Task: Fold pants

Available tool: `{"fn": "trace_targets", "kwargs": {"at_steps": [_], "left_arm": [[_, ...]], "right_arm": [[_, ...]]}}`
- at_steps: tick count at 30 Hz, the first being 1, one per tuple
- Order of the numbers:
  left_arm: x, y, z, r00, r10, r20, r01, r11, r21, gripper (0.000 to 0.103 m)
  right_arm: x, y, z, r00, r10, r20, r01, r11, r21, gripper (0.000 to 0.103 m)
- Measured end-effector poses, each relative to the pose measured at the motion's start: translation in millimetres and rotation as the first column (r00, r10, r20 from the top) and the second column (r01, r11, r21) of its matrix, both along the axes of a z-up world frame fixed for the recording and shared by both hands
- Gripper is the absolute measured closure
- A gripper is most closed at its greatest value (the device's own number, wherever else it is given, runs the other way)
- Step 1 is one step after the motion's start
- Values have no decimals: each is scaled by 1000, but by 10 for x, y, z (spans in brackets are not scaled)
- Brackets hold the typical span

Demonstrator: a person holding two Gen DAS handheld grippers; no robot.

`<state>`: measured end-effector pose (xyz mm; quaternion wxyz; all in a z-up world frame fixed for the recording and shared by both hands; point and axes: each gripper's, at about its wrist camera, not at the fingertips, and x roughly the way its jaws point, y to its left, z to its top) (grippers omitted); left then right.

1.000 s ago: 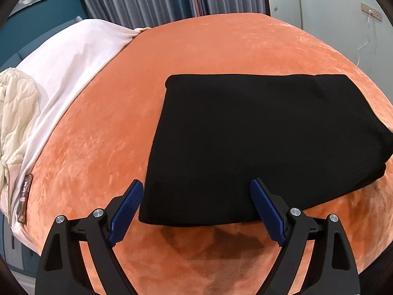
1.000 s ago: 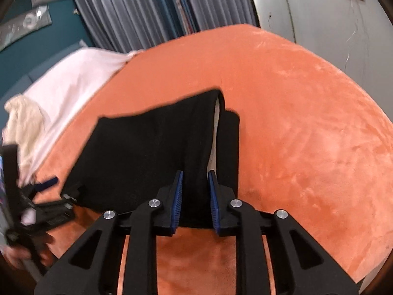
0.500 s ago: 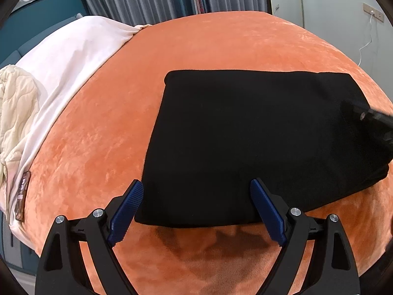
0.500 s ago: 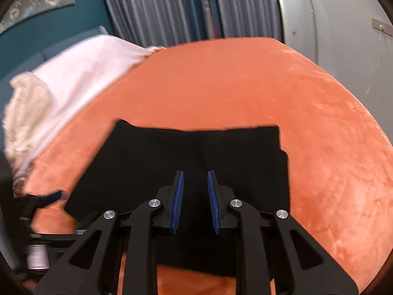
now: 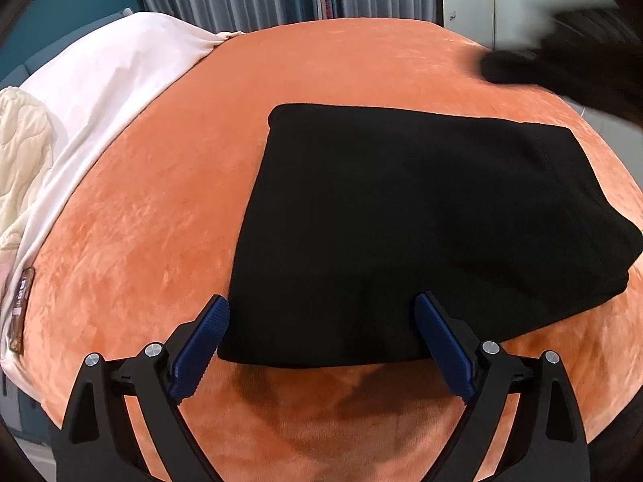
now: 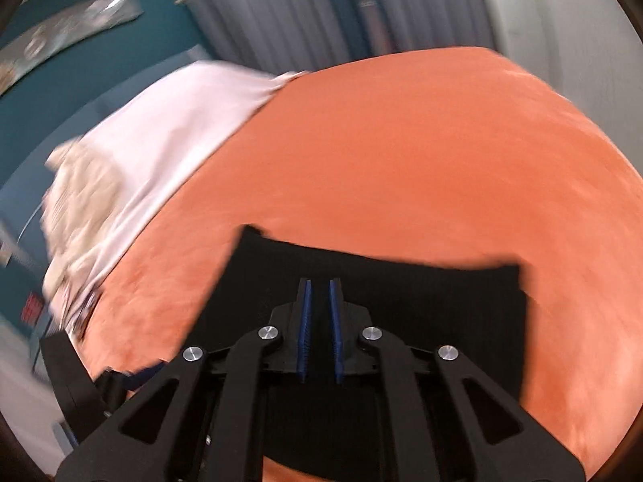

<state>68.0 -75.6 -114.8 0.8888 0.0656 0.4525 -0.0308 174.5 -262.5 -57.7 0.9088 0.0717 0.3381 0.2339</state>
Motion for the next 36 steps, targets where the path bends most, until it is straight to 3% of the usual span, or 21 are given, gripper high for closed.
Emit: {"fn": "trace_targets", "kwargs": {"at_steps": [2,6,10,12,14,16,18,20,23,24,25,26,27,30,32,36], "left_arm": [[-12,16,-4,1000,-2,-2,2,1000,-7,12],[-53,29,-14,1000,-15,3,15,1000,-17,11],[-75,40,-31,1000,-21,17,21,1000,-19,11],[-80,43,-30,1000,-26,14,26,999,-24,11],[-80,61,-21,1000,-29,0,29,999,-44,10],[-81,79,-9,999,-32,-3,32,998,-51,10],[-78,84,-11,999,-33,-4,33,998,-53,10],[-87,78,-4,1000,-28,-3,27,998,-54,10],[-45,86,5,1000,-20,-6,19,999,-44,10],[-36,76,17,1000,-18,-10,18,999,-51,10],[-33,90,13,1000,-13,-15,12,999,-49,10],[-27,80,35,1000,-2,-22,1,999,-41,10],[-5,86,48,1000,2,-28,-3,999,-44,11],[7,132,93,999,23,-42,-26,997,-76,11],[8,174,111,998,39,-57,-45,995,-92,11],[-57,163,112,995,70,-69,-76,993,-96,11]], "right_arm": [[253,406,-36,992,116,-39,-118,992,-49,93],[563,983,-279,966,224,-126,-242,958,-153,93],[863,1270,-614,976,173,-132,-207,923,-323,98],[951,1293,-636,980,149,-132,-184,933,-311,99],[859,1224,-445,989,116,-95,-137,957,-257,97],[555,1001,-185,996,90,-3,-89,978,-190,93],[252,672,-94,998,55,35,-49,989,-136,93],[59,339,-157,999,-7,34,11,993,-122,92],[-76,-277,-476,983,-186,1,182,959,-217,92],[-104,-537,-608,971,-238,-23,228,951,-210,102],[-188,-798,-666,970,-234,-61,229,970,-81,103],[-260,-924,-645,965,-251,-78,250,968,-21,103],[-424,-1055,-580,951,-302,-69,304,953,8,98],[-853,-1156,-435,920,-389,51,392,918,-54,92],[-1079,-1282,-501,915,-402,34,403,915,-28,92],[-1384,-1505,-666,901,-434,-24,435,900,36,72]]}}
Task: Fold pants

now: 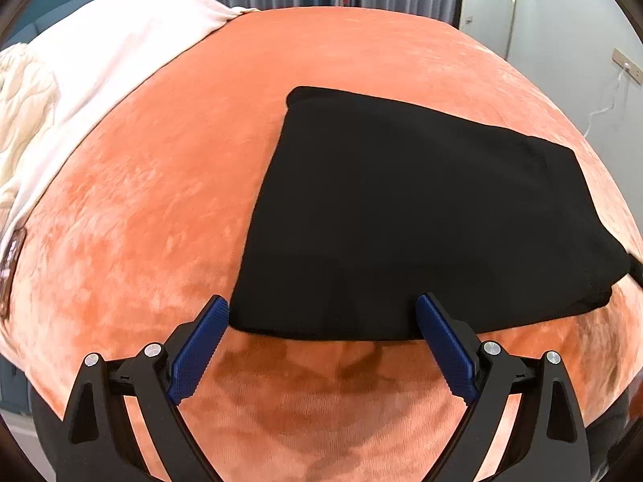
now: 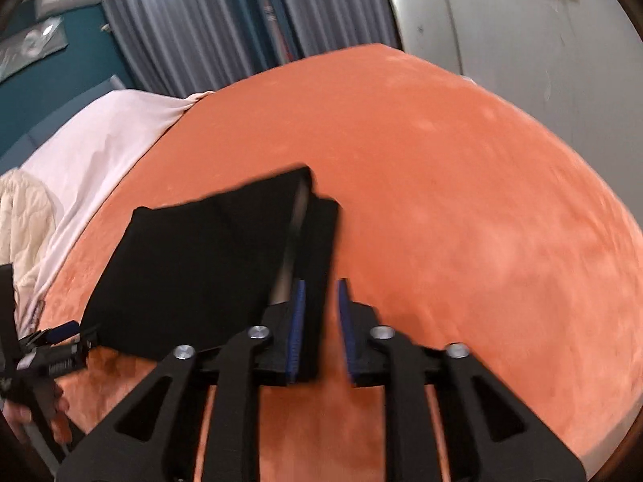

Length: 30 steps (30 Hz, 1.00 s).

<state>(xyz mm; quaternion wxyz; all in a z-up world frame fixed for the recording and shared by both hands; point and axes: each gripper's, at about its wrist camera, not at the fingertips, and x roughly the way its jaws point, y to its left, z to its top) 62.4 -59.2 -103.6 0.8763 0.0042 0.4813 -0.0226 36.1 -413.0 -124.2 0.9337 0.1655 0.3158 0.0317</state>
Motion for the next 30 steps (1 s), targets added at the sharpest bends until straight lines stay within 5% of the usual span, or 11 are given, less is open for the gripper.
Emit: {"fn": "trace_targets", "kwargs": {"at_steps": [3,9,14,17,23,30], "left_arm": [[-30,-40,32,1000,10,2,-10,1000,9,11],[-239,-252,157,998,-58,23,58,998,1,11],[-288,-512,25,994,-106,8,105,991,84,11],[-273,-578,-33,994,-107,-8,107,988,108,11],[-279,-302,-76,998,-56,13,52,979,198,11],[-67,-2,-266,1000,25,-4,-24,981,193,10]], "right_arm": [[-40,-56,-67,998,55,14,-56,995,83,65],[-62,159,-121,992,126,16,-125,990,-67,64],[3,313,-173,983,184,23,-182,981,-65,64],[100,384,-185,983,184,11,-180,973,-142,64],[-99,213,-316,987,161,-22,-163,973,-161,58],[53,320,-406,989,144,-25,-146,960,-239,61]]}}
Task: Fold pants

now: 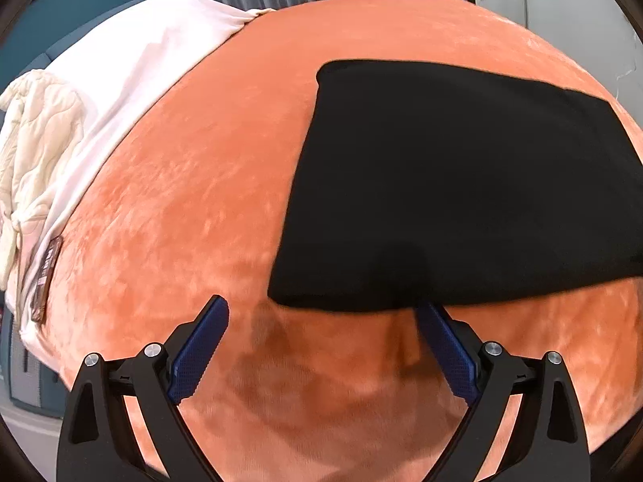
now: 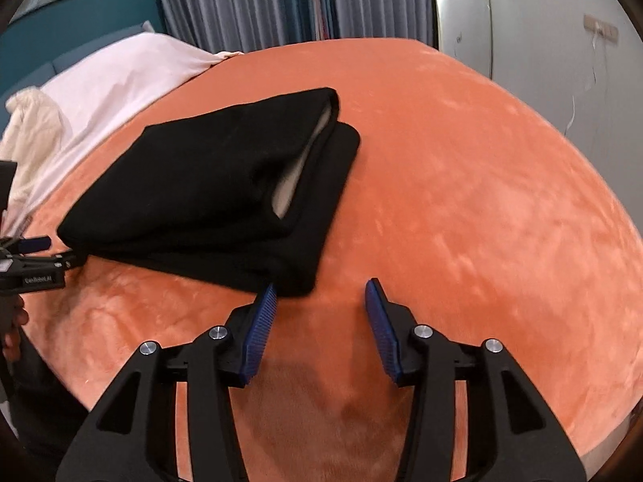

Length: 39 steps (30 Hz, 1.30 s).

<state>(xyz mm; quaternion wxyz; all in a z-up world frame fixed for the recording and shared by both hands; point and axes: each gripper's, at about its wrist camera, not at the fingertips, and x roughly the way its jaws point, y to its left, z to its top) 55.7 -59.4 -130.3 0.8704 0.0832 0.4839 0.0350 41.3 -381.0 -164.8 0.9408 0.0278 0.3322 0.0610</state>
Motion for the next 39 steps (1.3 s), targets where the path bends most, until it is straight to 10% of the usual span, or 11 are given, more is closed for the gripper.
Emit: {"fn": "trace_targets", "kwargs": {"at_steps": [2,6,10,19,21,23,28,32,33,37,39], "left_arm": [[62,12,9,1000,1,-5,-1,1000,-1,10],[52,-21,78,999,-33,16,33,999,7,8],[10,-65,-47,998,-65,5,65,998,-4,5],[-320,190,555,983,-149,107,165,972,-166,5],[-191,220,624,984,-142,105,164,958,-237,5],[72,250,490,992,-118,53,128,944,-305,5],[398,449,-18,990,-37,-138,-49,820,-571,6],[395,367,-10,993,-68,-96,1,824,-567,7],[405,333,-18,993,-77,-93,11,825,-566,7],[472,332,130,989,-138,-51,83,810,-581,77],[456,465,370,990,-144,-1,116,804,-584,79]], "right_arm": [[104,33,54,1000,31,-2,-31,999,36,87],[36,-183,264,998,-53,32,48,990,131,93],[99,-451,-196,992,-117,-46,124,968,218,93],[-188,-743,325,986,-165,5,154,930,335,85],[-98,-691,470,991,-128,31,108,927,359,69],[36,-559,512,993,-110,31,92,927,363,25],[338,-251,367,994,-104,-41,111,958,266,20],[415,-237,81,987,-88,-138,130,934,332,19],[454,-245,0,987,-55,-154,115,903,414,34],[386,-169,80,991,-36,-129,94,871,483,67],[304,-130,268,996,-12,-85,55,854,517,72]]}}
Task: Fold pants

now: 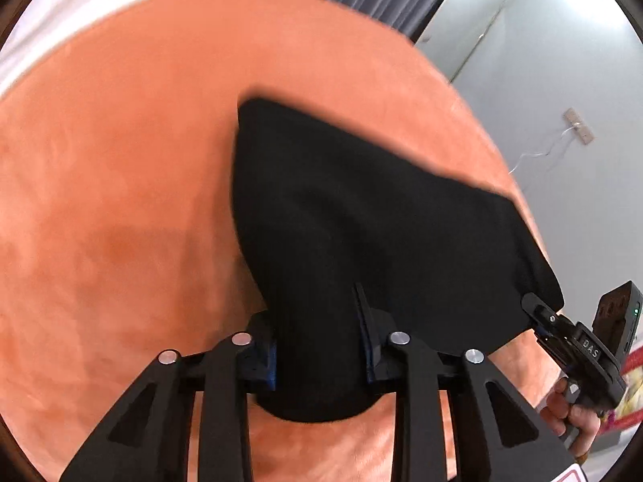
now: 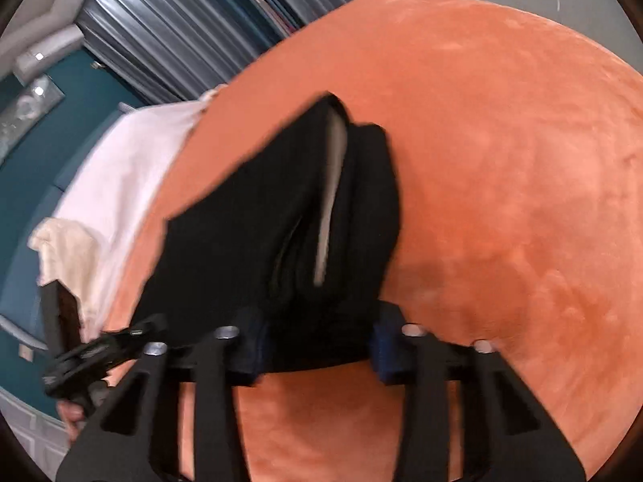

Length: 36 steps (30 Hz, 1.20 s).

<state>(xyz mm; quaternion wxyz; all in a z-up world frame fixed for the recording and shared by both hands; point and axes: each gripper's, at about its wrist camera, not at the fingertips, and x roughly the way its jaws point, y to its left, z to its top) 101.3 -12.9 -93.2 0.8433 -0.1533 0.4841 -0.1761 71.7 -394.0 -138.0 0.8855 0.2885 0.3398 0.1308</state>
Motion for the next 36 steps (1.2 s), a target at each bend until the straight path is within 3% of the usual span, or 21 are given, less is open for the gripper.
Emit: {"fn": "trace_targets", "kwargs": {"at_steps": [2,4,7,9,11,12,14,15,18,21,25,27,30,33,36], "left_arm": [[-82,204,241,1000,-9,19,10,999,-40,80],[-224,347,326,1000,-13,28,14,999,-29,78],[-366,381,31,998,-32,-57,32,999,-8,68],[-447,284,-279,995,-18,-99,26,996,86,56],[-573,271,-235,999,22,-27,-18,993,117,50],[-614,248,-143,1000,26,-10,-24,990,139,51],[-667,196,68,997,41,59,-52,977,207,51],[-704,139,205,993,37,116,-66,965,255,51],[-688,-22,456,976,32,215,-109,927,358,51],[-573,-89,447,976,35,217,-117,918,379,46],[-527,-140,283,984,31,178,-107,892,439,46],[-480,-222,159,987,30,159,-102,879,466,46],[-461,-169,19,991,35,129,-93,874,476,46],[-489,-138,-61,993,38,114,-88,874,477,46],[-464,-127,-98,993,37,109,-84,878,472,41]], "right_arm": [[-131,31,162,999,28,44,-30,998,50,72],[-308,91,246,995,65,80,-71,995,77,72],[-353,143,-57,996,88,8,-88,995,54,69],[-326,164,-429,997,49,-63,-51,999,-15,52],[-435,55,-452,998,29,-49,-24,995,97,52],[-484,26,-378,999,9,-47,-5,996,94,50],[-593,42,-145,1000,-27,7,27,1000,9,51],[-661,100,34,998,-36,52,40,996,-77,57],[-604,369,489,984,2,176,37,976,-215,64],[-245,867,783,967,105,231,-31,952,-305,64],[361,1519,810,948,269,172,-187,904,-384,64],[508,1848,753,930,348,121,-263,857,-443,64],[780,2150,598,916,401,30,-334,801,-497,64],[845,2165,432,917,398,-14,-339,761,-553,64],[878,2151,324,919,394,-14,-329,745,-580,64]]}}
